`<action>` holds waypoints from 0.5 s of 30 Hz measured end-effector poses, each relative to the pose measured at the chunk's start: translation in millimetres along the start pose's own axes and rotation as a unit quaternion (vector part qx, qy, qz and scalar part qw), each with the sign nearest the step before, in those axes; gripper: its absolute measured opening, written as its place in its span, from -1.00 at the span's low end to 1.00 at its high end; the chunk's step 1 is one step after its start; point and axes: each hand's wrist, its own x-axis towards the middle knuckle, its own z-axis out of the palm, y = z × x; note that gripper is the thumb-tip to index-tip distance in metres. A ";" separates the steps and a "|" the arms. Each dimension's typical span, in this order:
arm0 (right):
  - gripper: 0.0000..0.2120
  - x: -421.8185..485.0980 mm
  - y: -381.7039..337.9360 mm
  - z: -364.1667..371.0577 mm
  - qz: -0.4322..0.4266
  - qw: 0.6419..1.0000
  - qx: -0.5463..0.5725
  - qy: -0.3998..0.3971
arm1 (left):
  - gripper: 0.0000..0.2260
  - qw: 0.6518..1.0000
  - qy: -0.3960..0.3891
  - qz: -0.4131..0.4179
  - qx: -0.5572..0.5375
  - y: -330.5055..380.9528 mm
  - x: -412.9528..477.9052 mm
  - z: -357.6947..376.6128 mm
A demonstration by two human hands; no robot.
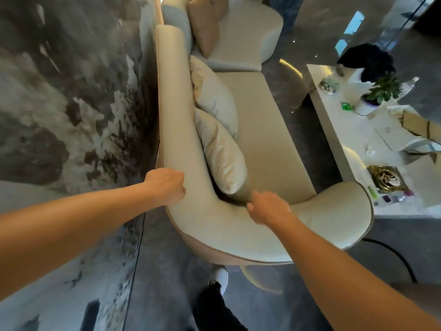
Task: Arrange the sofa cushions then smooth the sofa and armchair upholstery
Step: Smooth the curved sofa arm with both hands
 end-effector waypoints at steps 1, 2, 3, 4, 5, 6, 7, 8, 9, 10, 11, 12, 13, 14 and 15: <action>-0.58 -3.8 3.0 22.8 -0.001 1.000 0.001 -0.026 | -0.76 1.000 0.008 0.001 0.004 2.0 -2.0 16.2; -0.53 -6.8 5.7 44.5 -0.005 0.998 0.004 -0.059 | -0.76 1.000 0.019 -0.001 0.018 4.0 -2.9 31.1; -0.46 -9.1 8.0 65.5 -0.010 0.995 0.009 -0.094 | -0.76 0.999 0.028 -0.005 0.040 6.2 -3.6 43.1; -0.42 -11.1 9.8 85.8 -0.016 0.993 0.018 -0.114 | -0.75 0.998 0.033 -0.010 0.061 9.0 -4.3 53.7; -0.41 -12.2 11.6 103.7 -0.023 0.994 0.031 -0.103 | -0.75 0.996 0.039 -0.014 0.075 11.7 -3.6 63.1; -0.42 -11.5 13.2 118.3 -0.030 0.997 0.042 -0.059 | -0.73 0.995 0.052 -0.018 0.080 14.4 0.1 71.5; -0.45 -8.7 14.5 128.7 -0.041 0.998 0.047 0.003 | -0.72 0.995 0.068 -0.024 0.076 18.0 5.4 78.4; -0.49 -4.6 16.1 136.4 -0.051 0.996 0.046 0.056 | -0.69 0.994 0.082 -0.035 0.060 22.7 12.0 84.7; -0.50 1.0 18.9 143.0 -0.056 0.993 0.043 0.091 | -0.66 0.994 0.092 -0.052 0.034 29.2 18.6 92.3; -0.46 8.0 23.4 149.3 -0.057 0.992 0.037 0.102 | -0.61 0.992 0.096 -0.079 -0.003 37.8 25.3 103.0; -0.38 15.0 28.7 156.3 -0.049 0.993 0.029 0.102 | -0.54 0.988 0.095 -0.114 -0.045 49.4 31.7 118.1; -0.28 20.5 33.4 163.1 -0.038 0.994 0.015 0.104 | -0.46 0.980 0.093 -0.154 -0.089 63.3 37.7 136.4; -0.22 25.3 36.8 168.3 -0.033 0.992 0.001 0.120 | -0.38 0.968 0.099 -0.190 -0.131 77.6 43.0 156.0; -0.18 29.8 38.8 172.0 -0.034 0.989 -0.006 0.144 | -0.32 0.954 0.119 -0.218 -0.169 90.5 47.6 174.8; -0.17 33.2 39.8 175.2 -0.039 0.985 -0.005 0.171 | -0.29 0.937 0.152 -0.238 -0.206 100.9 50.7 190.9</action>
